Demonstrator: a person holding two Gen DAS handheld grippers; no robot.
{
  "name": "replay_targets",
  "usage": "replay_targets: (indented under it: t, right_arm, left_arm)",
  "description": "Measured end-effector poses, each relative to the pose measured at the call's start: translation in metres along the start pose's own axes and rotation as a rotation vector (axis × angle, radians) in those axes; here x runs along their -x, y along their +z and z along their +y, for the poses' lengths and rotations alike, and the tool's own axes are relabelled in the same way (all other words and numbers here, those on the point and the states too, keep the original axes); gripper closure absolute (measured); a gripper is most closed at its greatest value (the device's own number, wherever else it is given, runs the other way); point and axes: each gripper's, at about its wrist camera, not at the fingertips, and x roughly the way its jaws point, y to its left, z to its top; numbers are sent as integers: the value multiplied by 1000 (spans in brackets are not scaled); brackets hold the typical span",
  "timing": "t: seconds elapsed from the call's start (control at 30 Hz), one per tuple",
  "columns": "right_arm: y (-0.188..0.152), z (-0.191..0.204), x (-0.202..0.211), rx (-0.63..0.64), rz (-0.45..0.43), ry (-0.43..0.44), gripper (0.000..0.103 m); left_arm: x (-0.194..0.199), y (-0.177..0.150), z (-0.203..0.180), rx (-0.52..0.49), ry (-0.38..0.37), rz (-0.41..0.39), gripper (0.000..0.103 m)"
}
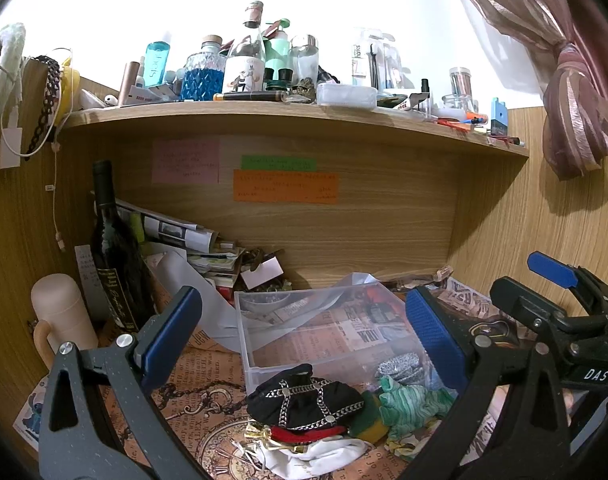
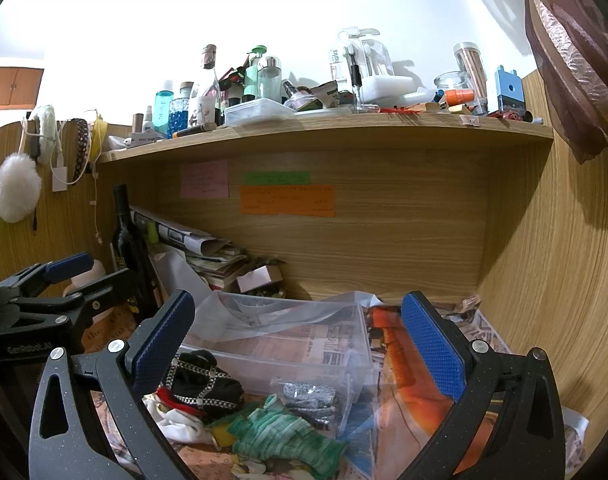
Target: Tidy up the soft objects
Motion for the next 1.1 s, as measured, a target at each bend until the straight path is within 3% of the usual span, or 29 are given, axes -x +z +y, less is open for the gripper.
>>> replay_targets:
  t: [1.1]
  right_arm:
    - [1, 3, 2, -6, -4, 5, 0]
  left_arm:
    - [-1, 0, 0, -4, -2, 0, 0]
